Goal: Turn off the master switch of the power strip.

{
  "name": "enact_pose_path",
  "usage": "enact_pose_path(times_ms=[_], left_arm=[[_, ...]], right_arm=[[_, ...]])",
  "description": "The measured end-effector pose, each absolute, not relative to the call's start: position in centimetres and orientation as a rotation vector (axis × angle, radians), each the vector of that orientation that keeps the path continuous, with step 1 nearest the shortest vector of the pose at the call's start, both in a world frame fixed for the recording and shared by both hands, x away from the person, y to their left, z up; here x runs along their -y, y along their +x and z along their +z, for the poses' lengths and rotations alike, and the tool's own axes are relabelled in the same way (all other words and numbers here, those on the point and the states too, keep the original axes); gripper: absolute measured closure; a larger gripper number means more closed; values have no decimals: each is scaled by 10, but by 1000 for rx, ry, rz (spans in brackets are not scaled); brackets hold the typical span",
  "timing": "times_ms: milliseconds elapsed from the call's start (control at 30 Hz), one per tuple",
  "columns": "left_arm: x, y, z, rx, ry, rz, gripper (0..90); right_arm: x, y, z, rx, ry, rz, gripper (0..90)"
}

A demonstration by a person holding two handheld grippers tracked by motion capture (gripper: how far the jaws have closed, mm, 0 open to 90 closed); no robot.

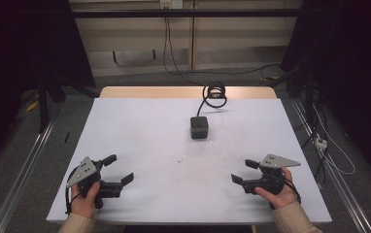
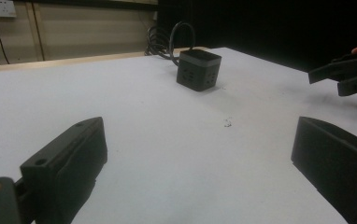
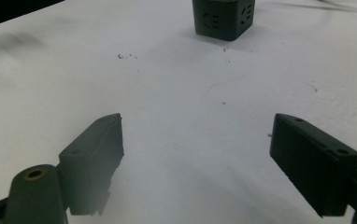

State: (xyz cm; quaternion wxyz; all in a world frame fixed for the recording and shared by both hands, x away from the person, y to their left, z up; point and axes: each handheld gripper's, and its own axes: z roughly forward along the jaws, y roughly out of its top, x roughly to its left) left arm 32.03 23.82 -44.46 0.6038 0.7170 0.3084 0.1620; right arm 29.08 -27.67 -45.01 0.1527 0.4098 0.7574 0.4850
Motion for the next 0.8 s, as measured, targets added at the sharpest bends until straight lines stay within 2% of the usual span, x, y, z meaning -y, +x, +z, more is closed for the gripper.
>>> enact_pose_path(times_ms=[800], left_arm=[[-236, 322, -445, -709, 1666, 374, 33]], right_arm=[[289, 277, -453, -2141, 1178, 1377, 175]])
